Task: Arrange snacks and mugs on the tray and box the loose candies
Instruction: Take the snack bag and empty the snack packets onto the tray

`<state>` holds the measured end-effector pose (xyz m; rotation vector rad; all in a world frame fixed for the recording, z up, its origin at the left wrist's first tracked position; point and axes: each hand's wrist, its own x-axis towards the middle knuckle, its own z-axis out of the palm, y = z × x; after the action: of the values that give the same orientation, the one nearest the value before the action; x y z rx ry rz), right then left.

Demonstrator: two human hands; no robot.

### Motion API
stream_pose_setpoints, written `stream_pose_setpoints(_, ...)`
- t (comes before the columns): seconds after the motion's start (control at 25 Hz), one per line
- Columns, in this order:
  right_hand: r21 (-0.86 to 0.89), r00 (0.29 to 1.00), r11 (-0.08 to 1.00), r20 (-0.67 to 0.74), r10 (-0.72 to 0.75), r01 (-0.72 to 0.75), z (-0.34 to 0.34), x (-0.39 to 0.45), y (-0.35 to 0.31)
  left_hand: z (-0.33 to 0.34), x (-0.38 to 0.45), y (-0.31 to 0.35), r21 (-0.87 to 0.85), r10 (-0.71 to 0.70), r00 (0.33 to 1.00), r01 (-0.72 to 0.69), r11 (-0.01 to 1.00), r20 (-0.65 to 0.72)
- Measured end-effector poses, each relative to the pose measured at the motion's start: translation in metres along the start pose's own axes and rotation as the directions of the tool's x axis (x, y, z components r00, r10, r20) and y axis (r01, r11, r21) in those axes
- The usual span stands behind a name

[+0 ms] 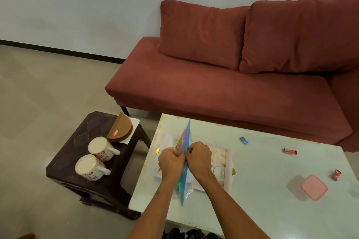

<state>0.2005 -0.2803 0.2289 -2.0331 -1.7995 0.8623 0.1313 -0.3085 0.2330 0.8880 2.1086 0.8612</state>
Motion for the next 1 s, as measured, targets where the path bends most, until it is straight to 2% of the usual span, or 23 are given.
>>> stream_pose_setpoints(0.12, -0.117, 1.0, 0.993, -0.001, -0.016, 0.015, 0.005, -0.002, 0.0, -0.009, 0.005, 0.0, 0.1, 0.051, 0.997, -0.046, 0.994, -0.056)
stream_pose_setpoints(0.24, -0.175, 1.0, 0.984, -0.002, 0.027, -0.027, -0.006, 0.005, 0.014, -0.026, 0.016, -0.005, 0.227, 0.1, 0.994, -0.085, 0.97, -0.053)
stream_pose_setpoints(0.4, -0.125, 0.989, 0.989, -0.131, 0.068, -0.084, -0.033, 0.015, 0.041, -0.05, 0.022, -0.017, 0.352, 0.341, 0.94, -0.315, 0.882, -0.013)
stream_pose_setpoints(0.48, -0.199, 0.99, 0.977, -0.128, 0.057, -0.082, -0.041, 0.017, 0.052, -0.063, 0.025, -0.023, 0.399, 0.397, 0.916, -0.386, 0.831, 0.06)
stream_pose_setpoints(0.64, -0.257, 0.987, 0.955, -0.103, 0.123, -0.146, -0.046, 0.019, 0.053, -0.064, 0.024, -0.021, 0.374, 0.461, 0.869, -0.493, 0.785, 0.178)
stream_pose_setpoints(0.72, -0.312, 0.98, 0.943, -0.193, 0.056, -0.116, -0.043, 0.015, 0.044, -0.055, 0.014, -0.013, 0.317, 0.453, 0.869, -0.494, 0.809, 0.198)
stream_pose_setpoints(0.8, -0.27, 0.961, 0.963, -0.27, -0.054, -0.022, -0.034, 0.009, 0.033, -0.047, 0.005, -0.004, 0.257, 0.457, 0.871, -0.491, 0.833, 0.183)
stream_pose_setpoints(0.88, -0.183, 0.979, 0.983, -0.199, -0.053, 0.016, -0.021, 0.006, 0.021, -0.042, -0.005, 0.005, 0.226, 0.481, 0.855, -0.517, 0.826, 0.196)
stream_pose_setpoints(1.0, -0.059, 0.991, 0.99, 0.003, 0.131, -0.13, 0.001, 0.019, 0.014, -0.039, -0.016, 0.011, 0.223, 0.479, 0.849, -0.522, 0.823, 0.221)
